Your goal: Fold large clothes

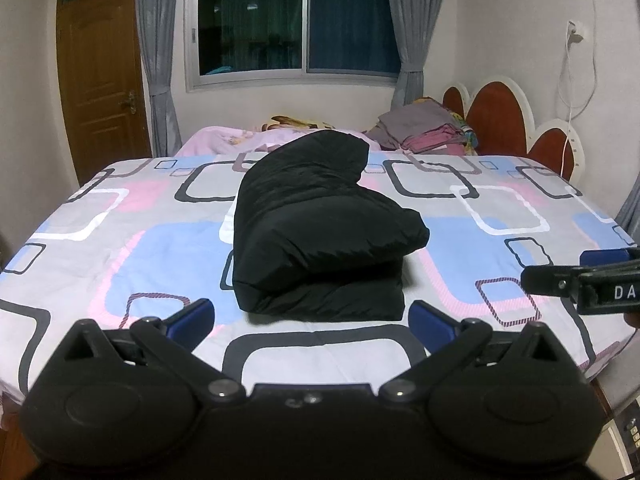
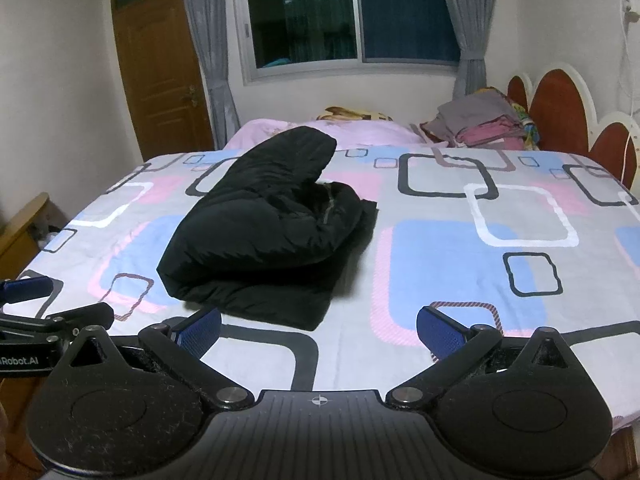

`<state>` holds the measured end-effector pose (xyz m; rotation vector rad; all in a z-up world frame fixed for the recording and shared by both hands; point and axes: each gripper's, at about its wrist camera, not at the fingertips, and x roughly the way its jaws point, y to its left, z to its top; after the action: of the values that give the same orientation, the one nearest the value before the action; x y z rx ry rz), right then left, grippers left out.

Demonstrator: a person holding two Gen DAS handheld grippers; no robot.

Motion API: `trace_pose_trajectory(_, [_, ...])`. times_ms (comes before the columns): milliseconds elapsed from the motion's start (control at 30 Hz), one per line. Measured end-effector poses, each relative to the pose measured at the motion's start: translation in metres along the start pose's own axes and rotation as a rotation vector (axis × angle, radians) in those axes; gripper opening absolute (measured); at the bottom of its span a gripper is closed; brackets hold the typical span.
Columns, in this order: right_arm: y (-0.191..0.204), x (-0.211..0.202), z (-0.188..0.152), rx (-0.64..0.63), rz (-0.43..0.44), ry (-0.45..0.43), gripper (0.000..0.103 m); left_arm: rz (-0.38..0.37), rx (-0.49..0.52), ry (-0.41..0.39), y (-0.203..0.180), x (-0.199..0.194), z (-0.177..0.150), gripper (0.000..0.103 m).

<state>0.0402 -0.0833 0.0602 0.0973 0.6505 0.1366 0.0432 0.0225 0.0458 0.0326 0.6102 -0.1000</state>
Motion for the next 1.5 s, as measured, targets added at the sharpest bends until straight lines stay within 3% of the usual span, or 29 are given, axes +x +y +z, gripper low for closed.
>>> trace_pose_trajectory(1500, [-0.012, -0.008, 0.005, -0.004, 0.006, -0.003, 0.103, -0.004, 0.025, -0.016, -0.004, 0.004, 0.01, 0.103])
